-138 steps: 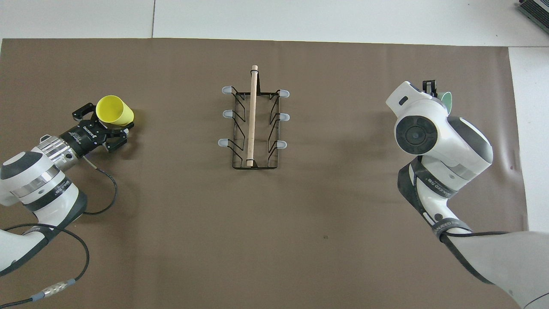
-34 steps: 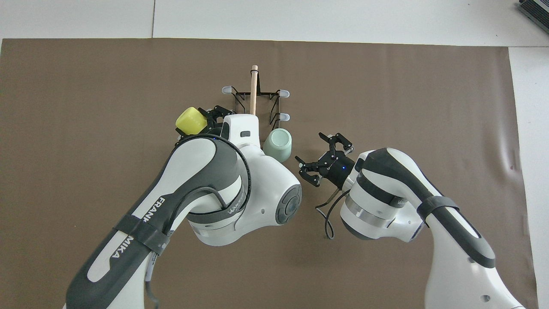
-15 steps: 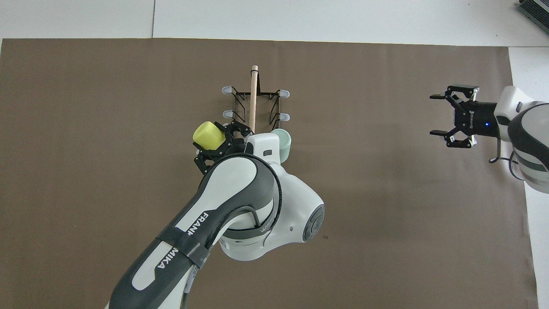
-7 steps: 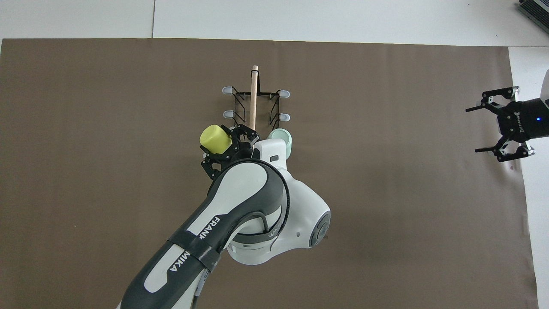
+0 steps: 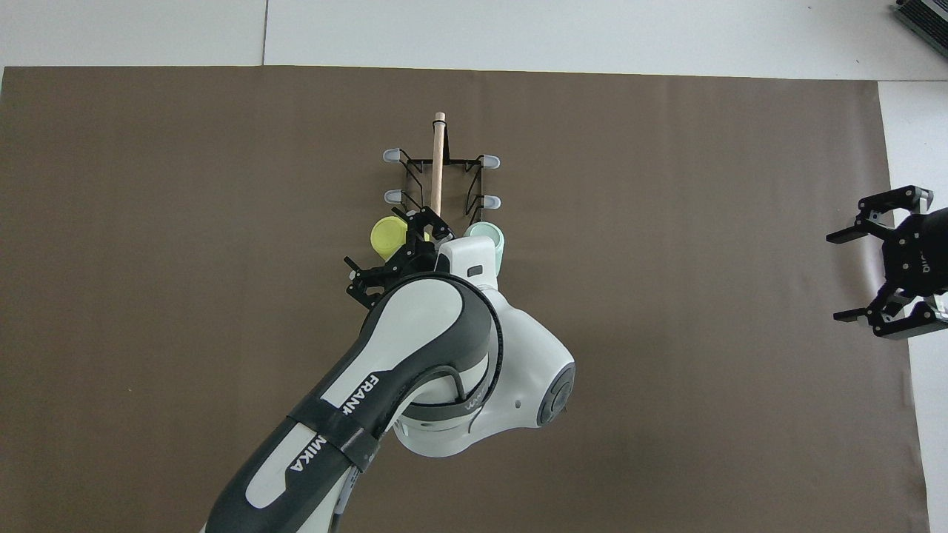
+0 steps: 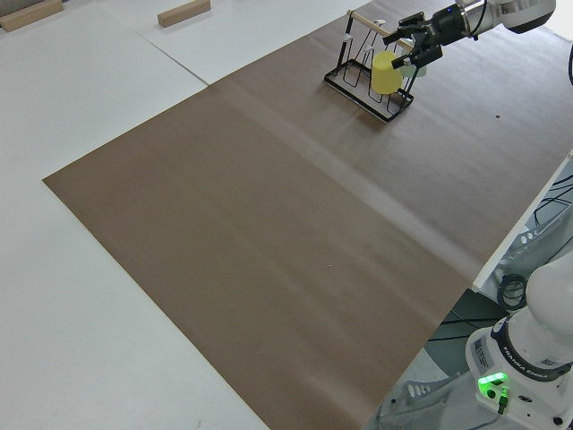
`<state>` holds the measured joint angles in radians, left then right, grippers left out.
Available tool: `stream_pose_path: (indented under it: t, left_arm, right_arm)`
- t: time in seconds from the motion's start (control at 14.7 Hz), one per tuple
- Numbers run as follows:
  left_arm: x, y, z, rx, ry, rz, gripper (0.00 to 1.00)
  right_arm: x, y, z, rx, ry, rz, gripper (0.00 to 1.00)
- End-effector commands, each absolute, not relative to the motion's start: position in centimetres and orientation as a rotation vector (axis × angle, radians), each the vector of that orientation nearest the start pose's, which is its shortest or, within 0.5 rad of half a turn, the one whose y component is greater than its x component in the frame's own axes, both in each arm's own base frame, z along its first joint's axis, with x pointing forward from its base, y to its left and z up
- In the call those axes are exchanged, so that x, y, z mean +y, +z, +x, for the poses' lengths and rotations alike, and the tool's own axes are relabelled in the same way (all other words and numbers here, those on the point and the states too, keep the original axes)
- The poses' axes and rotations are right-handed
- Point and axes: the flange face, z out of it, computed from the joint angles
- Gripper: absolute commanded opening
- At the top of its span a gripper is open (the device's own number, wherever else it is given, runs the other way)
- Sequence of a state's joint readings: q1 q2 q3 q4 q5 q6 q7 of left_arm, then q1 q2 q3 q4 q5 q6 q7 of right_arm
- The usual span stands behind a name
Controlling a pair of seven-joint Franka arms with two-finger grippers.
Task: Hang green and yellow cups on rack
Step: 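Release the yellow cup on the rack peg with the left gripper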
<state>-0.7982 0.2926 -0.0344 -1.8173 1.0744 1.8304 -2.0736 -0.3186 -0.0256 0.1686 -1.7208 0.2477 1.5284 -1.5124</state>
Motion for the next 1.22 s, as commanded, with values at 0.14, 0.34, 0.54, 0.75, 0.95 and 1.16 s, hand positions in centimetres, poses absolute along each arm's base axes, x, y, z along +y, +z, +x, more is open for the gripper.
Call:
stream_pose_path:
  t: [0.14, 0.34, 0.54, 0.75, 0.95, 1.16]
  left_arm:
    - [-40.7, 42.1, 47.7, -0.993, -1.292, -2.273, 1.0]
    - [-38.4, 45.8, 50.5, -1.046, -1.215, -2.308, 1.0]
    - [-34.6, 49.3, 54.0, -1.148, -1.096, -2.368, 1.0]
    - [-30.6, 50.9, 56.3, -1.204, -0.999, -2.453, 1.0]
    - [-26.5, 51.1, 58.6, -1.233, -0.925, -2.525, 1.0]
    - [-22.2, 51.6, 61.0, -1.306, -0.864, -2.611, 1.0]
  right_arm:
    - [-0.2, 59.3, 51.4, -1.478, 0.065, -2.549, 1.0]
    - [3.1, 61.1, 49.8, -1.336, 0.126, -2.703, 1.0]
    - [5.8, 63.4, 47.4, -1.128, 0.143, -2.855, 1.0]
    - [6.1, 64.7, 46.0, -0.837, 0.152, -2.969, 1.0]
    - [4.1, 64.5, 46.4, -0.625, 0.135, -3.013, 1.0]
    - [3.2, 64.2, 46.3, -0.597, 0.151, -3.01, 1.0]
